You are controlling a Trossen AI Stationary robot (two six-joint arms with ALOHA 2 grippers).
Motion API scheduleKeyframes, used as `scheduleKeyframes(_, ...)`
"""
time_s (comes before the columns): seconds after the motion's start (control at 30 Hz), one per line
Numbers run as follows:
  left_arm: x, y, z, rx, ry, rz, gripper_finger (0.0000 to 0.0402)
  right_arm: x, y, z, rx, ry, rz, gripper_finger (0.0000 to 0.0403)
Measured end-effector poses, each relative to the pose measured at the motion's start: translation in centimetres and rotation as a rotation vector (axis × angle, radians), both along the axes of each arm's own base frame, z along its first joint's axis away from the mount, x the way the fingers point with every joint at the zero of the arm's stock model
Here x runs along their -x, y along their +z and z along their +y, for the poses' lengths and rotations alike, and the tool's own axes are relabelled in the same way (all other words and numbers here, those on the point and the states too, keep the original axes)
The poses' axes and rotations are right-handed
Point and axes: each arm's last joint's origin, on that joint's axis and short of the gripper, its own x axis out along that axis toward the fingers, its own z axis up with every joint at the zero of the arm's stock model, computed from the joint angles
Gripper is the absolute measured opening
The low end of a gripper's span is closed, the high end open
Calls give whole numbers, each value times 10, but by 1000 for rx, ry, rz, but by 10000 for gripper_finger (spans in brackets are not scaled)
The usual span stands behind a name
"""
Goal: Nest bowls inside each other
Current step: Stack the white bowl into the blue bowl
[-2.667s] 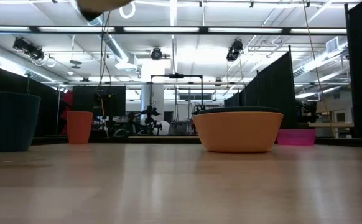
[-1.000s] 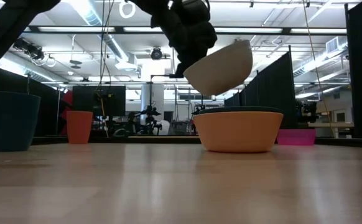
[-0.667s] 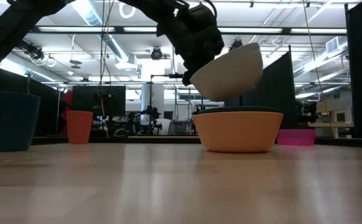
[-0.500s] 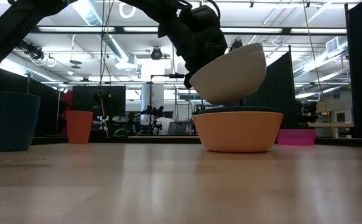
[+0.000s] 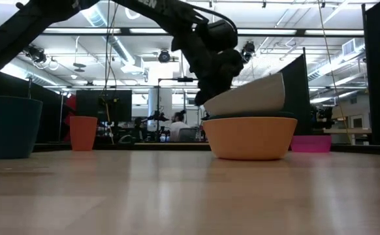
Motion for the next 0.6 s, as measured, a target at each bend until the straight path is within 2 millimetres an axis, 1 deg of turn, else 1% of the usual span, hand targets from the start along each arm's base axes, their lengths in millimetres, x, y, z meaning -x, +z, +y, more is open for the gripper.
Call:
scheduleKeyframes(0.37,3,-18,0,9,33,122,0,0,0,0,-2,0,-2,145)
scheduleKeyframes(0.6,7,-20,0,9,39,170,0,0,0,0,-1,0,-2,153)
